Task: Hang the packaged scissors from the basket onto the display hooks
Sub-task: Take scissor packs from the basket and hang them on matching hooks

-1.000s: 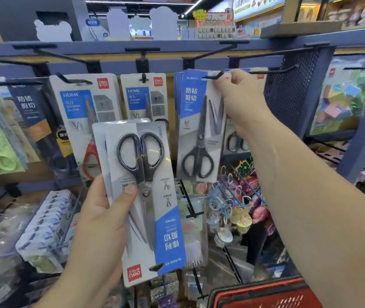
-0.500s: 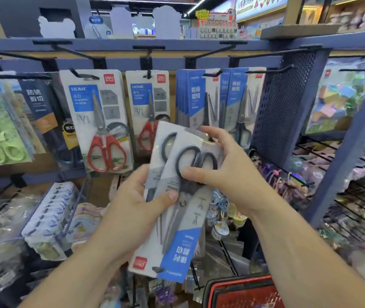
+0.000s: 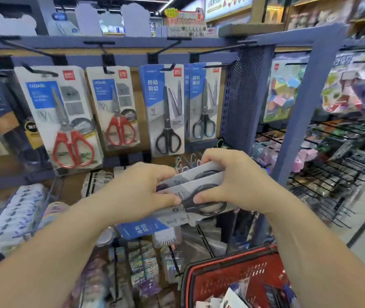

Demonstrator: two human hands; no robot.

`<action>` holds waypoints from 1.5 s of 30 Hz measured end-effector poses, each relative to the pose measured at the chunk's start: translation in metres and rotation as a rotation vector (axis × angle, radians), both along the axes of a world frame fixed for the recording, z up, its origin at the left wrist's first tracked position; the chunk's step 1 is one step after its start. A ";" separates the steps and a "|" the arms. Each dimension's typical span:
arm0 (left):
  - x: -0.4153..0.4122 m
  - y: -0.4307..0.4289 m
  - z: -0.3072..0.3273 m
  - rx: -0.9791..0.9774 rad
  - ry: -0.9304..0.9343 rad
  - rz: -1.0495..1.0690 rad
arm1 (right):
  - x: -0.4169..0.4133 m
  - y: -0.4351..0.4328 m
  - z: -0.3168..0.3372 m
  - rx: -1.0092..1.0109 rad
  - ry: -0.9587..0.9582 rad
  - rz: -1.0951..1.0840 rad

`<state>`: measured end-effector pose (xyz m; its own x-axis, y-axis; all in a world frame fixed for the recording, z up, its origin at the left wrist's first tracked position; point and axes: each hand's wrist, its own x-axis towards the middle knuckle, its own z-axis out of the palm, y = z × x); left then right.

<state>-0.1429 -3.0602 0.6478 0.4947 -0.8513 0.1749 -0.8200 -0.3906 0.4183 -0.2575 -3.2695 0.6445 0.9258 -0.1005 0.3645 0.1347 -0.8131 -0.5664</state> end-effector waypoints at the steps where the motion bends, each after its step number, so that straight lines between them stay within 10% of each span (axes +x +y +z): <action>1: -0.001 -0.003 0.000 -0.011 -0.084 0.069 | -0.004 -0.001 -0.003 0.060 -0.019 -0.020; 7: -0.003 0.013 -0.013 -0.621 -0.470 0.346 | -0.014 -0.011 -0.039 0.729 -0.289 -0.143; 14: -0.036 -0.015 -0.057 -0.922 0.961 0.353 | 0.010 0.037 -0.078 1.368 -0.449 -0.168; 17: -0.045 -0.028 -0.062 -0.967 1.257 0.212 | 0.018 0.063 -0.089 1.461 -0.383 -0.142; 23: -0.033 -0.029 -0.066 -1.042 0.999 0.360 | 0.016 0.052 -0.094 0.879 -0.254 -0.237; 32: -0.033 -0.022 -0.059 -1.073 1.017 0.291 | 0.025 0.046 -0.065 1.131 -0.323 -0.017; 45: 0.004 0.034 -0.055 -1.090 0.656 0.537 | 0.044 0.010 -0.013 0.919 -0.381 0.174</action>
<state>-0.1386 -3.0266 0.5932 0.9656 -0.1165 0.2325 -0.2101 0.1777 0.9614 -0.2135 -3.2595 0.6314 0.7925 -0.3653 0.4883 0.5125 -0.0350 -0.8580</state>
